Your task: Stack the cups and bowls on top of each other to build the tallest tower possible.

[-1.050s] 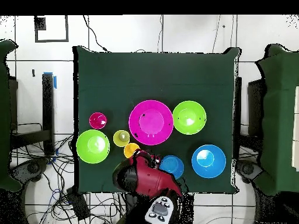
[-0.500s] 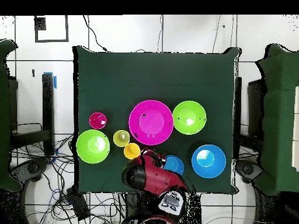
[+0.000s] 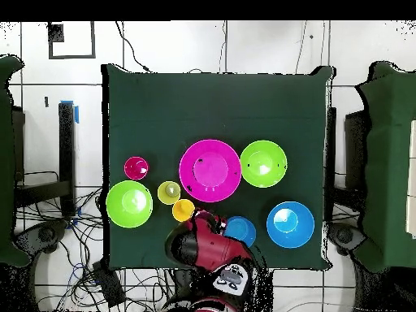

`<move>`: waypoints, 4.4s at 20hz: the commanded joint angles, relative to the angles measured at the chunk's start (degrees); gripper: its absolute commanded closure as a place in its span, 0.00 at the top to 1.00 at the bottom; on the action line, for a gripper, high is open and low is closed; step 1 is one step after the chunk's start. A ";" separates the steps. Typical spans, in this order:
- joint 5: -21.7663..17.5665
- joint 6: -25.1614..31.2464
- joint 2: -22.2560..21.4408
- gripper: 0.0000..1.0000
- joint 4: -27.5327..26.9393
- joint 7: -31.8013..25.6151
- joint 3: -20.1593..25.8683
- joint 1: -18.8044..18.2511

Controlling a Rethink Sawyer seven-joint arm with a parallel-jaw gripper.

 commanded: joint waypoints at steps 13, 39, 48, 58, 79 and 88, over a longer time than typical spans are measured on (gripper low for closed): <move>-3.46 5.25 -2.07 1.00 -1.06 3.90 4.46 -0.97; -4.15 3.27 7.45 1.00 -12.99 2.69 8.90 -1.09; -5.78 2.38 8.26 1.00 -13.82 3.20 9.99 -2.28; -4.22 20.73 -5.76 1.00 -9.89 1.65 9.56 -0.55; -16.00 21.43 -6.17 1.00 -14.56 -4.70 16.94 -13.53; -20.07 19.20 -5.55 1.00 -14.18 -2.46 17.73 -15.57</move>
